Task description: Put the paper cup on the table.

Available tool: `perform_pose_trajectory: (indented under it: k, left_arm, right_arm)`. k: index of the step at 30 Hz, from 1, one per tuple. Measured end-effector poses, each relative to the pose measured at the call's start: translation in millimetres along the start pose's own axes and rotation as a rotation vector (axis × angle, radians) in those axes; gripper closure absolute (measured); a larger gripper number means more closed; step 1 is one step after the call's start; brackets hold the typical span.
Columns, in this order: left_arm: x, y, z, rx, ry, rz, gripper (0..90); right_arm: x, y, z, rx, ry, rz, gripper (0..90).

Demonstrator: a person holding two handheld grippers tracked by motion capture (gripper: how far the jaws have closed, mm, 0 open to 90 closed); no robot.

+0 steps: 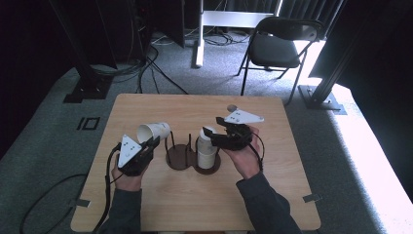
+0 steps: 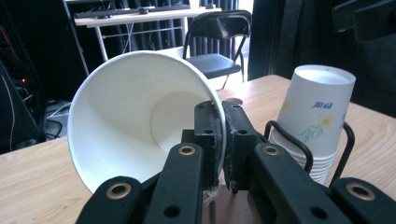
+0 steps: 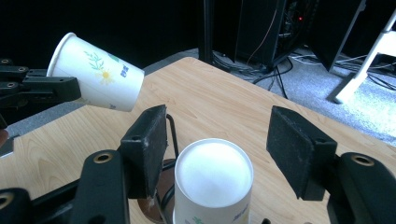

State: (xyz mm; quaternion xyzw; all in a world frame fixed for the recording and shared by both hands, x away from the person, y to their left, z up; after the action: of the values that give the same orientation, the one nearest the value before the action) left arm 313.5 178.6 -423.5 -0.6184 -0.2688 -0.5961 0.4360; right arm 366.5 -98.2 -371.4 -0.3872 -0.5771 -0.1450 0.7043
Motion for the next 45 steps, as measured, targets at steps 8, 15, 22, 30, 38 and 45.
perform_pose_trajectory:
  k: [8,15,22,30,38,45]
  left_arm:
    - [-1.3,-0.4,5.0,0.014,0.004,0.024,86.4]
    - [-1.5,-0.7,6.3,0.019,0.0,0.031,86.3]
    - [-2.6,0.1,7.9,0.023,-0.003,0.041,86.3]
    - [-2.7,-0.8,11.2,0.043,-0.009,0.055,86.4]
    - [-4.3,0.5,13.6,0.076,0.0,0.086,86.4]
    - [-5.6,1.2,14.7,0.092,0.003,0.101,86.4]
  right_arm:
    - [-1.4,-7.3,-6.0,-0.014,0.005,-0.008,37.4]
    - [-5.2,-10.9,-10.7,-0.029,0.009,-0.005,37.3]
    - [-13.6,-15.9,-19.2,-0.049,0.024,0.0,37.2]
    - [-24.2,-22.9,-23.1,-0.078,0.022,0.008,37.2]
    - [-31.4,-32.2,-26.5,-0.11,0.013,0.005,37.2]
    - [-39.4,-37.1,-28.1,-0.12,0.021,0.004,37.2]
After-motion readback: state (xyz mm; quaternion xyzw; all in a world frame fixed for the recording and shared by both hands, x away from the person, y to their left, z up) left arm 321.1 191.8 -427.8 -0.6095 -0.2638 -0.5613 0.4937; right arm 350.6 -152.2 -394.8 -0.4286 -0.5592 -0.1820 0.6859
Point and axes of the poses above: each handheld gripper's, and its own axes: y roughly forward along the jaws, x roughly out of its top, z roughly to its left, the point moved 3 cm from there along y, roughly forward along the jaws, and after that the axes turned 1 degree about y, right-handed, at the moved point
